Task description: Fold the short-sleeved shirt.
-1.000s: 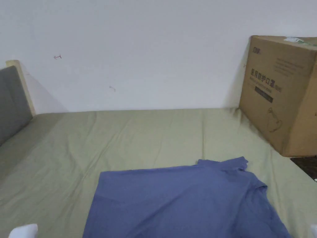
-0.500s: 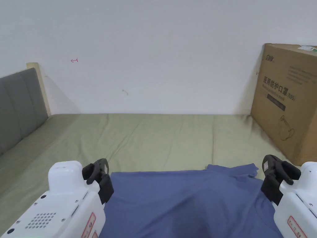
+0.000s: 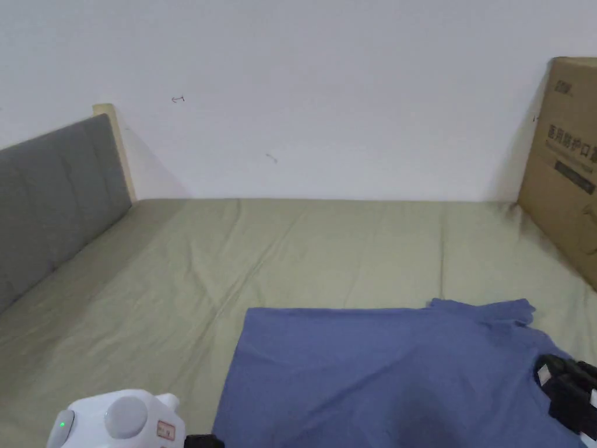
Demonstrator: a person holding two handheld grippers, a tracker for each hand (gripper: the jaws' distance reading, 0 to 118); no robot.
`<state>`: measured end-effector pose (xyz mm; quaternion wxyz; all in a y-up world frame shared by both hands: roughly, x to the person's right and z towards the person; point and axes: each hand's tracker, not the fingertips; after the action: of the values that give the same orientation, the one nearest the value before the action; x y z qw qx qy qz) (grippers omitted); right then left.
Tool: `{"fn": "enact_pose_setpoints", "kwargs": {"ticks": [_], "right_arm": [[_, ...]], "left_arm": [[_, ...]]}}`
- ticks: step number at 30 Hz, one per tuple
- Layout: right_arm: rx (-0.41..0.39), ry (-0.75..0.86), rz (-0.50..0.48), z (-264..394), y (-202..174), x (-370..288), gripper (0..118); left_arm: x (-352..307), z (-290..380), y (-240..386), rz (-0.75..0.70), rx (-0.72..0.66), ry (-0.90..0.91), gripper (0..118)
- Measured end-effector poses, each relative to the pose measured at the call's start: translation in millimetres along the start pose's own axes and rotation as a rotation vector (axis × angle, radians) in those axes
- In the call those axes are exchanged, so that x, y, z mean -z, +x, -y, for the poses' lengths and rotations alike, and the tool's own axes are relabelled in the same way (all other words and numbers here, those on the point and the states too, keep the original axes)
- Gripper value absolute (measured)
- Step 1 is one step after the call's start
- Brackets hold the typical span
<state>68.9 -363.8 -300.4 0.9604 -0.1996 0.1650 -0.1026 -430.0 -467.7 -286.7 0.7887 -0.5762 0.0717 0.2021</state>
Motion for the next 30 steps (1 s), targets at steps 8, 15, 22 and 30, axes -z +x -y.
{"fn": "enact_pose_setpoints", "kwargs": {"ticks": [8,15,22,30], "right_arm": [[0.060,-0.092,0.028,13,22,3,1],[0.047,-0.139,0.085,23,43,-1,1],[0.063,-0.204,0.156,37,83,-6,1],[-0.004,-0.625,0.192,64,144,25,113]], "left_arm": [[49,19,14,-0.134,0.165,-0.037,107],[39,61,44,-0.163,0.434,-0.068,94],[18,71,45,-0.129,0.392,0.098,1],[-28,62,36,0.111,0.205,0.232,1]]}}
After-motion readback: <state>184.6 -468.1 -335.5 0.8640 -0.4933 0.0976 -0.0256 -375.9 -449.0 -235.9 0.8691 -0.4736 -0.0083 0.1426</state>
